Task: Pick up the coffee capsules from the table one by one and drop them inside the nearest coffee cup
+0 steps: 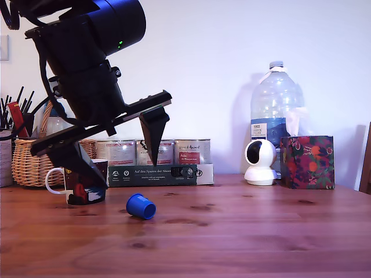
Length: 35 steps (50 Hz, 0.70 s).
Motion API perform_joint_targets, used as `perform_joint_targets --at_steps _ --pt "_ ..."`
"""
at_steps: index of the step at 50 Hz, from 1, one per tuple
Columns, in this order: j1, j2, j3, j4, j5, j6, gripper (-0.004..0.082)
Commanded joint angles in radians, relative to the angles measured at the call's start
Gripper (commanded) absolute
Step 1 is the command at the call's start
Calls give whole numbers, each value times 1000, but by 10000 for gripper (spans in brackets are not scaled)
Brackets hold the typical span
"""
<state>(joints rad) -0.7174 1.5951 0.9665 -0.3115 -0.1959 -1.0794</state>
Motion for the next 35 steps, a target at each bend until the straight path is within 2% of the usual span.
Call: perform_joint_targets --at_steps 1,5,9,20,24,35 --pt "2 34 -16 15 -1 -29 660" --pt "8 46 -14 30 0 -34 659" --pt "12 55 -8 32 0 -58 659" --pt "26 101 45 29 1 -58 659" --pt "31 122 64 28 8 -77 658" --pt "42 189 129 26 22 -84 656"
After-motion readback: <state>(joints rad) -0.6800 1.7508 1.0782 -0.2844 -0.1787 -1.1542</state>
